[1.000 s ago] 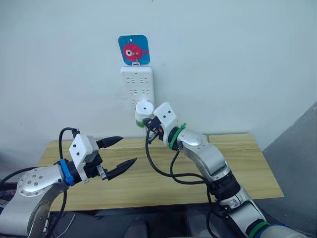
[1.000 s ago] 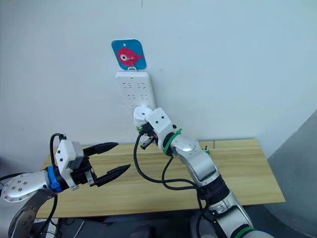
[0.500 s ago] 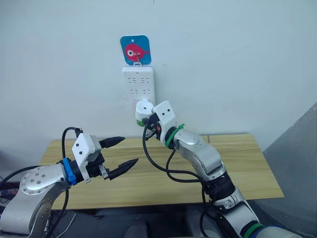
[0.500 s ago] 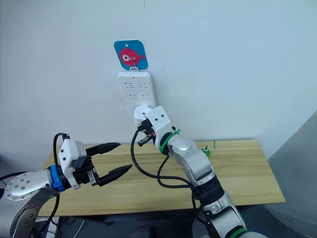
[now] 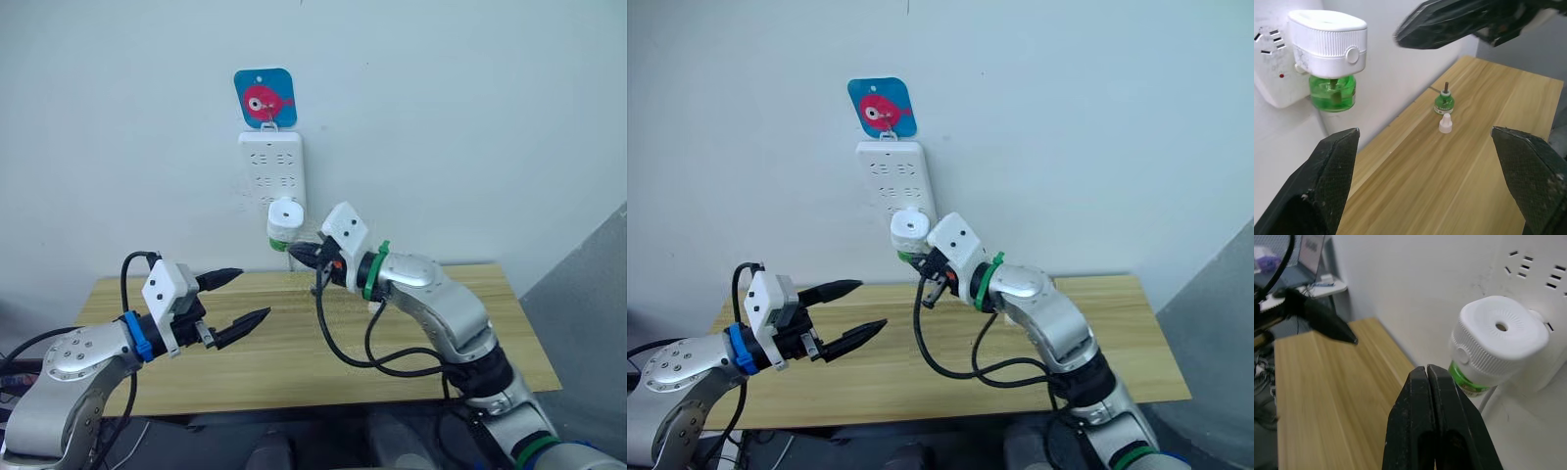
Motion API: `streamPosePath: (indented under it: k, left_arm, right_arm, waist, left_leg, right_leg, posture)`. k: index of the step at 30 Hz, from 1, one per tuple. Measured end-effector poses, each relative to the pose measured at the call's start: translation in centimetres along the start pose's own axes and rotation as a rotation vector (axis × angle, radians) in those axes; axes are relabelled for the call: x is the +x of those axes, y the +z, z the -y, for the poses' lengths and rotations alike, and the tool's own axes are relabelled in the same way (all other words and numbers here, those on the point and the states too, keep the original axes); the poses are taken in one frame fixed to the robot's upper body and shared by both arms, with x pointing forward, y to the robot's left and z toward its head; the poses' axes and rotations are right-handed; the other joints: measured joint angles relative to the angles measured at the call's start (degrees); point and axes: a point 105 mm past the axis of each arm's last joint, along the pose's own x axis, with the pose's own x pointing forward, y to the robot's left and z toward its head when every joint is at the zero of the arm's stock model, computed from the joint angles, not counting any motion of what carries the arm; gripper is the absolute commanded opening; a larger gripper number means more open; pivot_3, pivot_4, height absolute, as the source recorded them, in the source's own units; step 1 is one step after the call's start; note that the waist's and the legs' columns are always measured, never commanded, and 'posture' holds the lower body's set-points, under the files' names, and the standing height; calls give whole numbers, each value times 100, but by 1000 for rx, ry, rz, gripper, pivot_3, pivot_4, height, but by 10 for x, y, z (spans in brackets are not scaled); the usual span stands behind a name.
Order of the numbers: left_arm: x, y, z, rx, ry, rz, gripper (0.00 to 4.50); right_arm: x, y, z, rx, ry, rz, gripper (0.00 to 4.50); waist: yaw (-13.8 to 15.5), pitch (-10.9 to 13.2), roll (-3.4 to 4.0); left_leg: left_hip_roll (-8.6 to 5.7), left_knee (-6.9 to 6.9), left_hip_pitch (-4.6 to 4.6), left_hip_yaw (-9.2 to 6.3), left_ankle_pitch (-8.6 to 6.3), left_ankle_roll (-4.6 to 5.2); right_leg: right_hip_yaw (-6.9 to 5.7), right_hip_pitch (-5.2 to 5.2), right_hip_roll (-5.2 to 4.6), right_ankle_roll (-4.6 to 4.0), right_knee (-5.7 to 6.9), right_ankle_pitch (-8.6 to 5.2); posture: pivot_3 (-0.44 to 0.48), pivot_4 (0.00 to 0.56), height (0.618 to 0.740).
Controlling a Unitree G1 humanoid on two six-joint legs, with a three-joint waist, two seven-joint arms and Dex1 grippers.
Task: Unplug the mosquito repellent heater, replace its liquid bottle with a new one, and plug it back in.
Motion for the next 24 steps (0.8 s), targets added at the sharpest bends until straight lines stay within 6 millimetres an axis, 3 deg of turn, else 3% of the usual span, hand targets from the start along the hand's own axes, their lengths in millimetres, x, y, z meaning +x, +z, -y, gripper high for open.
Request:
streamPosePath:
  k: [3, 6, 8, 11, 16, 17, 24]
  left_arm:
    - [-9, -10, -9, 19, 26, -58, 4500]
    - [-34, -14, -24, 70, 11, -142, 4500]
    - [-48, -14, -31, 91, 4, -188, 4500]
    - [-64, -15, -38, 103, -35, -271, 4500]
    - [-70, -14, -41, 107, -60, -339, 4500]
    - [-70, -13, -42, 108, -52, -347, 4500]
    - [-74, -19, -48, 133, 2, -418, 4500]
  right_arm:
    - [-17, -6, 9, -54, 2, -44, 50]
    - [-55, -14, 27, -118, -13, -123, 631]
    - [-82, -20, 35, -152, -2, -193, 1295]
    - [-119, -28, 30, -189, 98, -299, 2420]
    - [-160, -26, 38, -233, 141, -394, 4275]
    - [-166, -26, 40, -234, 142, -410, 4462]
    - [-187, -19, 56, -227, 108, -393, 4462]
  waist:
    - [3, -4, -5]
    - [20, -6, -8]
    - [32, -6, -9]
    - [49, -10, -13]
    - [33, -20, -17]
    - [34, -28, -21]
    - [34, -69, -38]
  left_leg:
    - [2, 1, 1, -1, 0, 0]
    - [0, 0, -2, 2, 0, 0]
    - [-5, -2, -4, 3, 0, 1]
    - [-2, -4, -5, 6, -2, 2]
    - [3, 2, 12, 22, -1, 2]
    - [3, 2, 15, 22, -1, 2]
    - [5, 1, 19, 23, -2, 1]
  right_leg:
    - [-4, 0, 1, 0, 0, -1]
    - [-6, -2, -1, -4, -3, -4]
    - [-7, -1, -7, -2, -8, -6]
    - [-9, -1, -7, -2, -13, -9]
    - [-6, 10, -8, -1, -7, -8]
    - [-5, 11, -8, -1, -7, -8]
    - [-7, 14, -8, -1, -5, -8]
  posture:
    - [-72, 36, 740]
    - [-64, 30, 740]
    - [-57, 21, 740]
    - [-50, 14, 740]
    - [-44, 2, 740]
    - [-43, 0, 740]
    - [-33, 0, 740]
